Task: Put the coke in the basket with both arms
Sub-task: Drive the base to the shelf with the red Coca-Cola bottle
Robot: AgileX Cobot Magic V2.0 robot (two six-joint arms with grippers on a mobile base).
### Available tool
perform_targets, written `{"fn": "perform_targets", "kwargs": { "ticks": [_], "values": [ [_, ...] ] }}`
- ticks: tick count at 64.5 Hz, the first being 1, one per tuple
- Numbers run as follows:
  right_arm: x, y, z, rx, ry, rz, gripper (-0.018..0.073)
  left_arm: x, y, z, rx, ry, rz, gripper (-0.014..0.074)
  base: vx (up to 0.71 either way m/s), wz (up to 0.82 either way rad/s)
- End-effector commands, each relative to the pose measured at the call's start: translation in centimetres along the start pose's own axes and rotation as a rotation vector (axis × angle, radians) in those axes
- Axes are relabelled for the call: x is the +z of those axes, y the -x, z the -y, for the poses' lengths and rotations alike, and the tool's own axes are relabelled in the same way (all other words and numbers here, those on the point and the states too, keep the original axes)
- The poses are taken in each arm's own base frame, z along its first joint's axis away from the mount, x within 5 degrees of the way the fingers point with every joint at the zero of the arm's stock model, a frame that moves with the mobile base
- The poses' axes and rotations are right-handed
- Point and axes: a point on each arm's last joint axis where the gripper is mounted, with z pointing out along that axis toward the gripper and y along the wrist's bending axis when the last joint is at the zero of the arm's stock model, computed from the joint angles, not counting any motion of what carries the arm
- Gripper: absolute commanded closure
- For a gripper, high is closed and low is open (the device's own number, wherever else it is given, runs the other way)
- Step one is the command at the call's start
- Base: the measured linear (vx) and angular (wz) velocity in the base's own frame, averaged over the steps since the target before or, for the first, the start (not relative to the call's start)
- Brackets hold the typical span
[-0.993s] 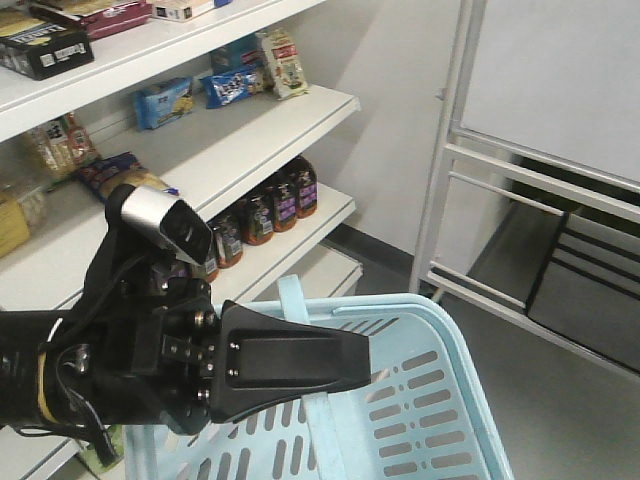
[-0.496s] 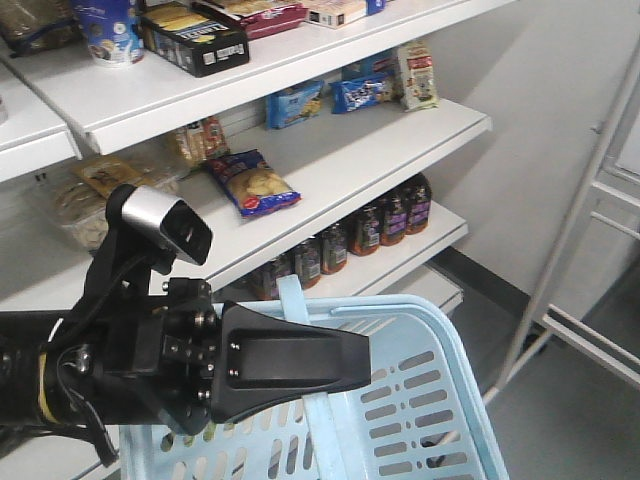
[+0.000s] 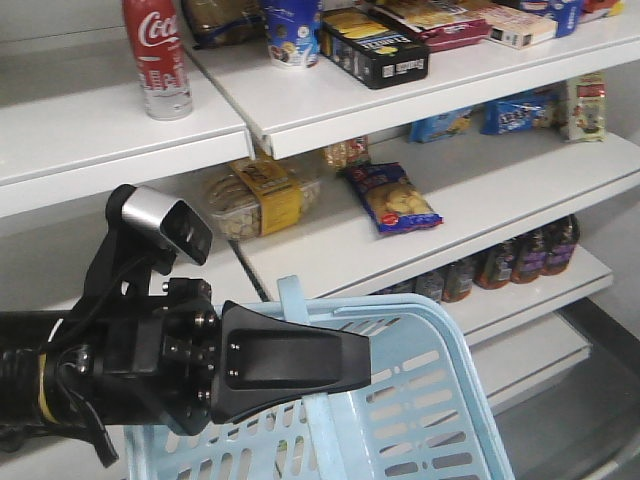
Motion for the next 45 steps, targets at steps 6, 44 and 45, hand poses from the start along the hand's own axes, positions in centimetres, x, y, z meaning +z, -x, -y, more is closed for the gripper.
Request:
{"fn": "perform_targets", "kwargs": {
  "ticks": [6,44,45],
  "values": [
    [-0.1,0.22,-0.03,-0.011,0.001,0.071,0.0564,-0.34,-0.27,3.29,0.02,-0.244,-0.044,0.0603,0.08,0.47],
    [-0.1,0.22,-0.03,-0.011,0.001,0.071,0.0564,-0.34,-0.27,3.29,0.02,-0.244,-0.044,0.0603,0.07,0.32],
    [-0.1,0.22,-0.03,-0.011,0.001,0.071,0.0564,-0.34,-0.27,3.29,0.02,-0.244,-0.044,0.0603,0.06,0.23]
  ]
}}
